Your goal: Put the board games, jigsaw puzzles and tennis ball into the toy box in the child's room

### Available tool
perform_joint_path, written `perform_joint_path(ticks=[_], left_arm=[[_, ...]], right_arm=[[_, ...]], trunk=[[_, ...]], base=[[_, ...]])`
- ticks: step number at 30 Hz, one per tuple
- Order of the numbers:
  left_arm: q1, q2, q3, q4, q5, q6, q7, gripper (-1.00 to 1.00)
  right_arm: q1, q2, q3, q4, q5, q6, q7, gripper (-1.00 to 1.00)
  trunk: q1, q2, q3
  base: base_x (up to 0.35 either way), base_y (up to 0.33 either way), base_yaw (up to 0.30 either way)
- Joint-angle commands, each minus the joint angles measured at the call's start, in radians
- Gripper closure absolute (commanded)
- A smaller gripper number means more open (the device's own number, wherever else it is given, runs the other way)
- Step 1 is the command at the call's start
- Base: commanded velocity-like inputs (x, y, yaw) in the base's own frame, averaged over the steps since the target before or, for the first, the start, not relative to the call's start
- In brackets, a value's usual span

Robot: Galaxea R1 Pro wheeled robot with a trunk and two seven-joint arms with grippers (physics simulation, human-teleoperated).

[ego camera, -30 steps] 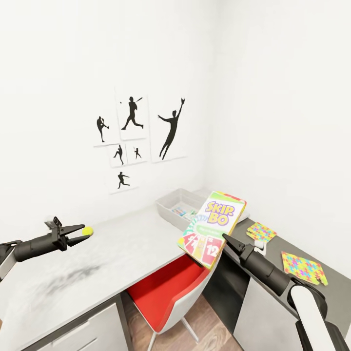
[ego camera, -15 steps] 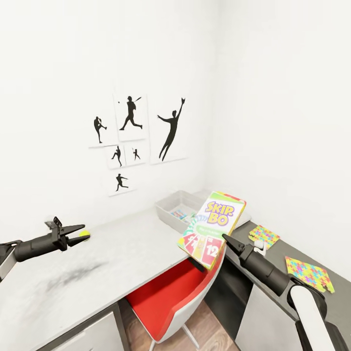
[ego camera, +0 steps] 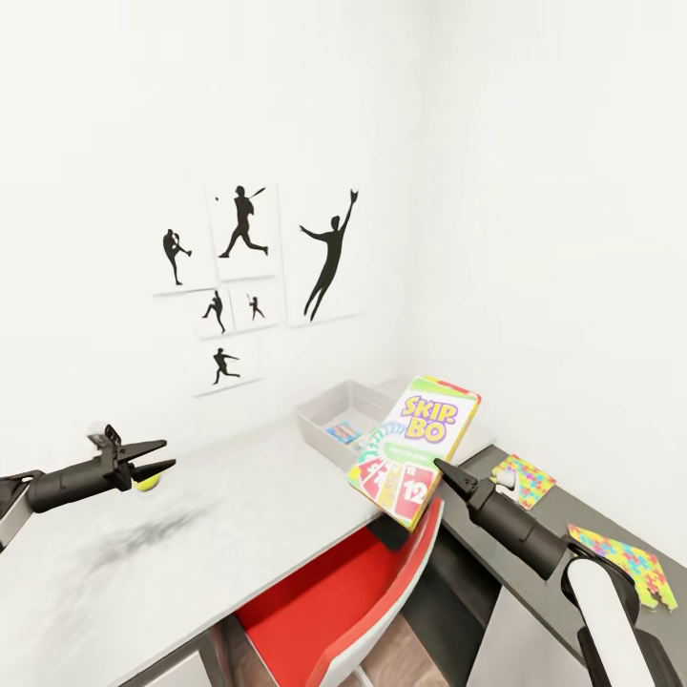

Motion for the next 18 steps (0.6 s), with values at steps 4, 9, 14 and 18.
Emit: perform_joint_path(ticks=[4, 9, 14, 18], left_arm=[[0.0, 0.001, 0.0, 0.002, 0.0, 0.007, -0.004, -1.0], [0.0, 0.0, 0.0, 0.002, 0.0, 0.005, -0.004, -1.0], [0.002, 0.0, -0.001, 0.002, 0.001, 0.004, -0.004, -1.0], [0.016, 0.004, -0.001, 0.002, 0.003, 0.012, -0.004, -1.0]], right_arm=[[-0.001, 0.0, -0.001, 0.001, -0.005, 0.006, 0.003, 1.0], [-0.001, 0.0, 0.0, 0.004, -0.005, 0.006, 0.003, 1.0], [-0.001, 0.0, -0.002, 0.008, -0.005, 0.007, 0.002, 1.0], [-0.001, -0.002, -0.003, 0.009, -0.004, 0.014, -0.006, 1.0]], trunk=[[0.001, -0.001, -0.001], [0.001, -0.001, -0.001], [0.001, -0.001, -0.001], [0.001, -0.001, -0.001]], base=[[0.192, -0.086, 0.0], [0.088, -0.017, 0.0], [0.016, -0.003, 0.0], [0.002, 0.0, 0.0]])
